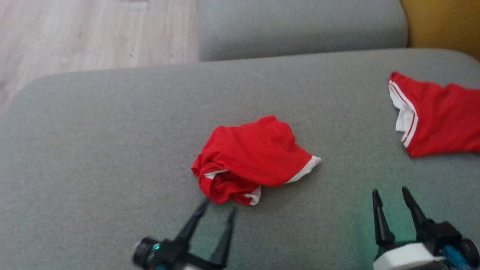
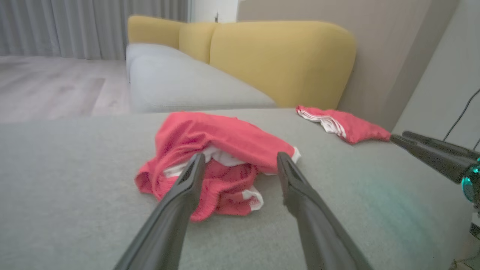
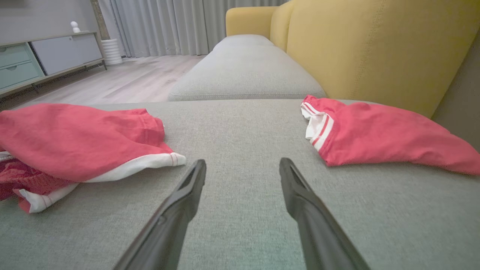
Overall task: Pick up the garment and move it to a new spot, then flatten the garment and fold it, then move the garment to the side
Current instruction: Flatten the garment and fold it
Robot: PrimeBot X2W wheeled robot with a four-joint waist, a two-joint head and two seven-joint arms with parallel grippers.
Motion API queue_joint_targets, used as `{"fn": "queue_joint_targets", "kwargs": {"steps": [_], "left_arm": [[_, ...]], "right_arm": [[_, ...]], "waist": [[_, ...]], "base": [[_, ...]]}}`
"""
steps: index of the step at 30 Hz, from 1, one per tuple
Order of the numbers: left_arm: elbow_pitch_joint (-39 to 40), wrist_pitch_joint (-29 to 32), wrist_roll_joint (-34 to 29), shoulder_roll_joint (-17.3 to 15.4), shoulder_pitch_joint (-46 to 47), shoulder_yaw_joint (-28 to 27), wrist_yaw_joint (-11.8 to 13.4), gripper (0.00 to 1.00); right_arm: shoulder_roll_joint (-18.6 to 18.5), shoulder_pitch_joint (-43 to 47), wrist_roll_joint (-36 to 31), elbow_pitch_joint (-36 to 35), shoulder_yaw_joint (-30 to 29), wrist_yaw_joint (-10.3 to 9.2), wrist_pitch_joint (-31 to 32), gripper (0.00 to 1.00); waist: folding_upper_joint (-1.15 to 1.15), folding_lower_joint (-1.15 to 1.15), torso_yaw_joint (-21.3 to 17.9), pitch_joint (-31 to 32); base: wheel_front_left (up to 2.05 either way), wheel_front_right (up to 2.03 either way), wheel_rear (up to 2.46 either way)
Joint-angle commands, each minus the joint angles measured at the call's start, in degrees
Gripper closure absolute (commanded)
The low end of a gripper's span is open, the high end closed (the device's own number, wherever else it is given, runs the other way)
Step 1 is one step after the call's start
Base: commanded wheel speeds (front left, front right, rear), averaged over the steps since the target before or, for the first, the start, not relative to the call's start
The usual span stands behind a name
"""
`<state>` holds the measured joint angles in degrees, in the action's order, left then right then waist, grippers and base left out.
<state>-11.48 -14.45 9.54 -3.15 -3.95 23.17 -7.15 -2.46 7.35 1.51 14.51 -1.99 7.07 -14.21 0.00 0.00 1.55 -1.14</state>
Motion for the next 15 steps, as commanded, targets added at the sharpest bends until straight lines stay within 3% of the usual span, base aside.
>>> {"fn": "queue_joint_targets", "kwargs": {"steps": [1, 2, 5, 15], "left_arm": [[-0.5, -0.3, 0.6, 0.3, 4.8, 0.4, -0.3, 0.0], [-4.9, 1.4, 0.5, 0.2, 8.1, 4.7, -0.3, 0.0], [-11.3, 3.2, 1.0, -0.3, 12.9, 9.9, -0.3, 0.0], [-25.0, 2.2, 1.8, -0.1, 21.0, 10.7, 1.3, 0.0]], "right_arm": [[-0.4, -4.0, 0.2, -2.4, 1.8, 0.42, -0.8, 0.0], [-0.4, -5.0, 0.3, -2.9, 2.4, 0.42, -0.8, 0.0], [-0.4, -6.2, 0.6, -3.5, 3.4, 0.42, -0.8, 0.0], [-0.4, -7.8, 1.4, -4.9, 3.2, 0.42, -0.8, 0.0]], "waist": [[0.0, 0.0, -1.2, -1.8], [0.0, 0.0, -2.3, -3.1], [0.0, 0.0, -4.3, -5.2], [0.0, 0.0, -8.6, -9.0]], "base": [[0.0, 0.0, 0.0], [0.0, 0.0, 0.0], [0.0, 0.0, 0.0], [0.0, 0.0, 0.0]]}}
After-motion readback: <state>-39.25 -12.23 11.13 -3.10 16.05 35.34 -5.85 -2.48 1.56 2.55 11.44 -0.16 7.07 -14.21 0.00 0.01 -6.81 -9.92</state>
